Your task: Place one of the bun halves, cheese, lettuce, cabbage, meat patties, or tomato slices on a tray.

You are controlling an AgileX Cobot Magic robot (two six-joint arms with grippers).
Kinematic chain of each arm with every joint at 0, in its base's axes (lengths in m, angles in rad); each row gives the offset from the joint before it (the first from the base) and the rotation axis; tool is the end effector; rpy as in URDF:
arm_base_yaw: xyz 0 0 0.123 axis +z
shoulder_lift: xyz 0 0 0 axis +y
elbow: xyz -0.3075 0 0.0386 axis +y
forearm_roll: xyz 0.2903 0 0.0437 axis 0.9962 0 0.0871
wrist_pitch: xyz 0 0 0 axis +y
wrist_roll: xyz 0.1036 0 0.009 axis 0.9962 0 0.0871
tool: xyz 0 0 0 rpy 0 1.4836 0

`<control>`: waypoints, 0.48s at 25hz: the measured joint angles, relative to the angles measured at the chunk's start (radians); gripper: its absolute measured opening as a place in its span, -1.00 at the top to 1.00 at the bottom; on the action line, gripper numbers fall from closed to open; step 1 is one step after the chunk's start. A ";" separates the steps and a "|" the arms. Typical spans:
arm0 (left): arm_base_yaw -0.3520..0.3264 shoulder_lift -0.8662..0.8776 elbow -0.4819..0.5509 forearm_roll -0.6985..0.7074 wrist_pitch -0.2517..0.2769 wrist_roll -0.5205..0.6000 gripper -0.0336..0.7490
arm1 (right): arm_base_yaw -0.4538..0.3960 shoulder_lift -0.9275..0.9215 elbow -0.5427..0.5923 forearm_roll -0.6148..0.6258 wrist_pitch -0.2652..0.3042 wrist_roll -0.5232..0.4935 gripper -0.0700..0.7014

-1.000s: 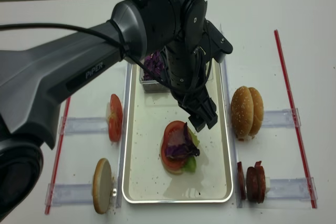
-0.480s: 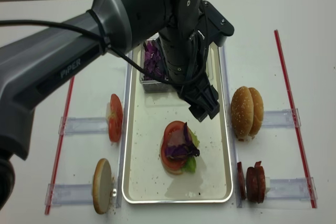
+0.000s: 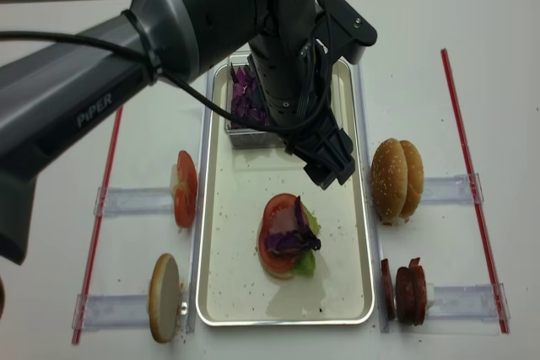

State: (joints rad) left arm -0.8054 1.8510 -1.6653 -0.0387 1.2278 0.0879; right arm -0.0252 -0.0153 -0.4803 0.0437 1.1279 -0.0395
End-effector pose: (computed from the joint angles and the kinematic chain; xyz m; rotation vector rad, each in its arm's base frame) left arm 0.3026 -0.3204 0.2963 1.2503 2.6395 -0.1780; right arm 0.0155 0.0037 0.2795 -0.0188 2.1150 0.0144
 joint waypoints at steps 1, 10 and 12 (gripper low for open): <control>0.002 0.000 0.000 0.003 0.000 0.000 -0.53 | 0.000 0.000 0.000 0.000 0.000 0.000 0.32; 0.144 -0.007 0.000 0.009 0.002 0.000 -0.53 | 0.000 0.000 0.000 0.000 0.000 -0.002 0.32; 0.196 -0.007 0.000 0.009 0.002 0.004 -0.53 | 0.000 0.000 0.000 0.000 0.000 -0.002 0.32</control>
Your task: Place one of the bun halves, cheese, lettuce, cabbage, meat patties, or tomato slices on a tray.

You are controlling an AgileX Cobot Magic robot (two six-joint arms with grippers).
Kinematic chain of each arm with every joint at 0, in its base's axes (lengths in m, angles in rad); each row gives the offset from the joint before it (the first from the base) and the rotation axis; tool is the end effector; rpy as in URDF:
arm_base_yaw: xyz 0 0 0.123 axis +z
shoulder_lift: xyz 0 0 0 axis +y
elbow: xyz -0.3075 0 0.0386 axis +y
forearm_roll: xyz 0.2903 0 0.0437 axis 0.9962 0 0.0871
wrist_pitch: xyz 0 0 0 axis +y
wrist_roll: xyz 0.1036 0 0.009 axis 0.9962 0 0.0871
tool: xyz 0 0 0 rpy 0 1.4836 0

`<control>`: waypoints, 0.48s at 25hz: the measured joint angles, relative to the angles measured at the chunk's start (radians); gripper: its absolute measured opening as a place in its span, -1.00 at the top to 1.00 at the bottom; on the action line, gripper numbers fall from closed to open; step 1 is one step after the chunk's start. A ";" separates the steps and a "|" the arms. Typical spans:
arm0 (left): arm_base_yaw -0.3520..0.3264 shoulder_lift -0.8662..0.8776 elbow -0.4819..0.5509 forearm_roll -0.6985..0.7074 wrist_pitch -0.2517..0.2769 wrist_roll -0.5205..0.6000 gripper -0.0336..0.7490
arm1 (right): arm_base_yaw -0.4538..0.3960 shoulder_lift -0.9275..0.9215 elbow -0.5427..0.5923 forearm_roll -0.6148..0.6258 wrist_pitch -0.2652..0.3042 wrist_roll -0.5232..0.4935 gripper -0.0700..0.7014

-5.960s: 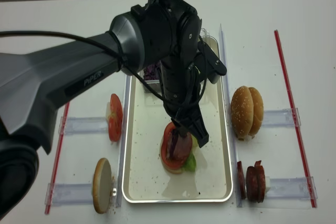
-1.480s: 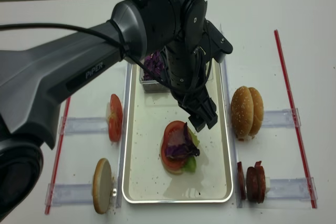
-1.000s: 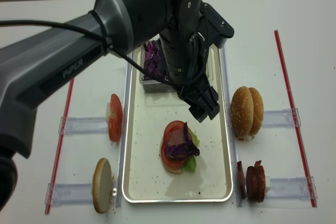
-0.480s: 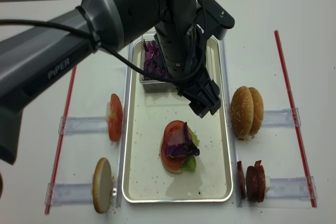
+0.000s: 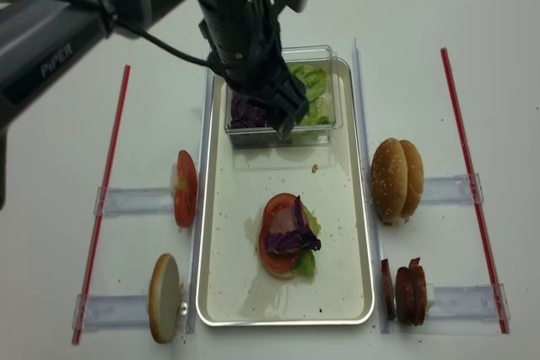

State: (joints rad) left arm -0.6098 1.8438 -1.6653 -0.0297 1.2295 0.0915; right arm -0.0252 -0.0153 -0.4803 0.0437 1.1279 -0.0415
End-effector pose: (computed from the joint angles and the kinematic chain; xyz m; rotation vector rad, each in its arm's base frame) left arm 0.3584 -0.2539 0.2994 0.9889 2.7308 -0.1346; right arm 0.0155 0.0037 0.2795 -0.0209 2.1150 0.0132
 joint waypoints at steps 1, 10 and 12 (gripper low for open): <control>0.023 0.000 0.000 0.000 0.000 0.003 -0.53 | 0.000 0.000 0.000 0.000 0.000 0.000 0.32; 0.259 0.000 0.000 0.000 0.002 0.024 -0.53 | 0.000 0.000 0.000 0.000 0.000 0.002 0.32; 0.307 0.000 0.000 0.000 0.002 0.027 -0.53 | 0.000 0.000 0.000 0.000 0.000 0.002 0.32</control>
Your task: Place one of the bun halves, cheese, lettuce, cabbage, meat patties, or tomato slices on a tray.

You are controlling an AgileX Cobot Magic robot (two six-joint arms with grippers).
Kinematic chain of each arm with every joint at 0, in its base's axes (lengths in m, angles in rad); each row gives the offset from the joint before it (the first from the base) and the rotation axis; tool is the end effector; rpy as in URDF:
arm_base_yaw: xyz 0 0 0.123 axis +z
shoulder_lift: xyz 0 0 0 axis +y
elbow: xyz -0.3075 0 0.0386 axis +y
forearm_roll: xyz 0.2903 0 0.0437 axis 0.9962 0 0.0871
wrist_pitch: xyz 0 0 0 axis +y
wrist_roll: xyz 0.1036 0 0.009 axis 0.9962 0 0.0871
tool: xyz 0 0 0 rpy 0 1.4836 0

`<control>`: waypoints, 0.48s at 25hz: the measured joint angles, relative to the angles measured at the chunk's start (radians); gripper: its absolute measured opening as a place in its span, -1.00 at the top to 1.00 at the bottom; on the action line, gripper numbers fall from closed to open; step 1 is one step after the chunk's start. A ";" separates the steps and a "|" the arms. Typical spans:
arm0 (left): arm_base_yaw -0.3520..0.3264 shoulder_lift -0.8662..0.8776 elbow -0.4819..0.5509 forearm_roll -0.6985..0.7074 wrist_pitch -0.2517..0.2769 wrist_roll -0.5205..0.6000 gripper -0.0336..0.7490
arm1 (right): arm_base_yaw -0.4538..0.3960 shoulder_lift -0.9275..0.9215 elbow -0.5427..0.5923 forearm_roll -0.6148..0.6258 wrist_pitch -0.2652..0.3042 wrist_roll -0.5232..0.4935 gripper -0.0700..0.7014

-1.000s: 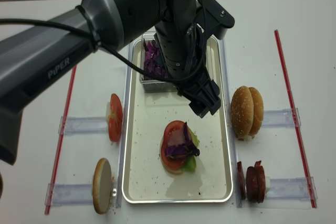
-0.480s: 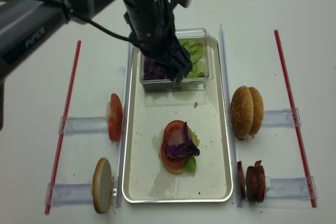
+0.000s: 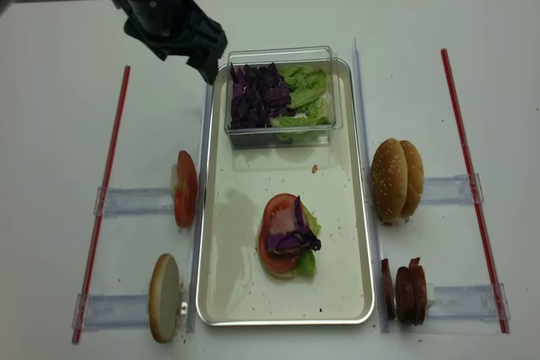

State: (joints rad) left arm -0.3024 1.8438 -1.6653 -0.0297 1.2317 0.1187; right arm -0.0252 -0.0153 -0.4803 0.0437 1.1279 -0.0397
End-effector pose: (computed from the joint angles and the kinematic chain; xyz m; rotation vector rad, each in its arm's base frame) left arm 0.4182 -0.1335 0.2994 0.5963 2.8345 -0.0753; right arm 0.0155 0.0037 0.2795 -0.0190 2.1150 0.0142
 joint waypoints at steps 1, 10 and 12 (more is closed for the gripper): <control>0.025 0.000 0.000 0.000 0.000 0.001 -0.53 | 0.000 0.000 0.000 0.000 0.000 0.000 0.32; 0.205 0.000 0.000 0.000 0.000 0.007 -0.53 | 0.000 0.000 0.000 0.000 0.000 0.000 0.32; 0.229 0.000 0.000 0.000 0.000 0.007 -0.53 | 0.000 0.000 0.000 0.000 0.000 0.000 0.32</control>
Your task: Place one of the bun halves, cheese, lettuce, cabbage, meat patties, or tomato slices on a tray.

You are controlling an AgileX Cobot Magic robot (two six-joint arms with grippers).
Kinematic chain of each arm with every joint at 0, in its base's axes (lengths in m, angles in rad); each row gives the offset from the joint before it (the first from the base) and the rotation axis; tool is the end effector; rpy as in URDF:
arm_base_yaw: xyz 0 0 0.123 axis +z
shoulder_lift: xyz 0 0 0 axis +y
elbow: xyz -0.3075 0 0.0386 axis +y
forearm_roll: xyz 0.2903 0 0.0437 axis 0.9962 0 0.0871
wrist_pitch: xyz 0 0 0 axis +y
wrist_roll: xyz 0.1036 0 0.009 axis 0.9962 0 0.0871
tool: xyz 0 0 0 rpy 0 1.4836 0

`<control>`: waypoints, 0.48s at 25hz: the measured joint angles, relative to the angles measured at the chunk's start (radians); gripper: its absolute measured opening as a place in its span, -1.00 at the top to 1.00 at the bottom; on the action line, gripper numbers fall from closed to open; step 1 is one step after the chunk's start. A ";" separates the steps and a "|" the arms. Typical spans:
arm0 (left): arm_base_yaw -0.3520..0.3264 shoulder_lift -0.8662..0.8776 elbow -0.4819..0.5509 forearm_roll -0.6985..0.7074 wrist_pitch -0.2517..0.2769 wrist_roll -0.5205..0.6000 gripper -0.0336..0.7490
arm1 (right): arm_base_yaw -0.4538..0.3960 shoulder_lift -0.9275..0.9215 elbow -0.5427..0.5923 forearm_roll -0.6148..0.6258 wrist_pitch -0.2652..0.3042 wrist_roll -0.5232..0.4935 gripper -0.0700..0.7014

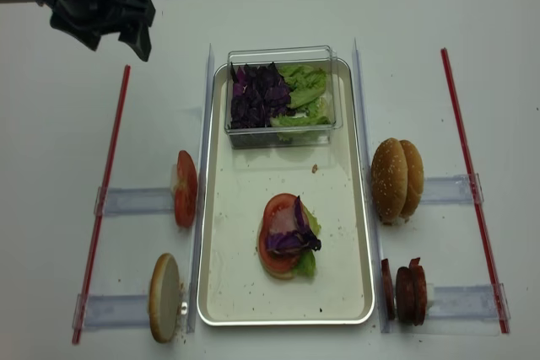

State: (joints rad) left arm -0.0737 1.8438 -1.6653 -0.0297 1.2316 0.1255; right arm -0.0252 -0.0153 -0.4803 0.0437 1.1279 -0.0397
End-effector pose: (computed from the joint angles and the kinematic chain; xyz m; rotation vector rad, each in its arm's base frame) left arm 0.4376 -0.0352 0.2994 0.2785 2.8794 -0.0329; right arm 0.0155 0.0037 0.2795 -0.0190 2.1150 0.0142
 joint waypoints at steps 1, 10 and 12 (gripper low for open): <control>0.009 0.000 0.000 0.001 0.000 0.000 -0.53 | 0.000 0.000 0.000 0.000 0.000 0.000 0.32; 0.051 0.000 0.000 0.001 0.000 0.000 -0.53 | 0.000 0.000 0.000 0.000 0.000 0.000 0.32; 0.051 0.000 0.000 0.001 0.000 0.000 -0.53 | 0.000 0.000 0.000 0.000 0.000 0.000 0.32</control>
State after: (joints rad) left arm -0.0225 1.8438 -1.6653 -0.0290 1.2320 0.1255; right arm -0.0252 -0.0153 -0.4803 0.0437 1.1279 -0.0397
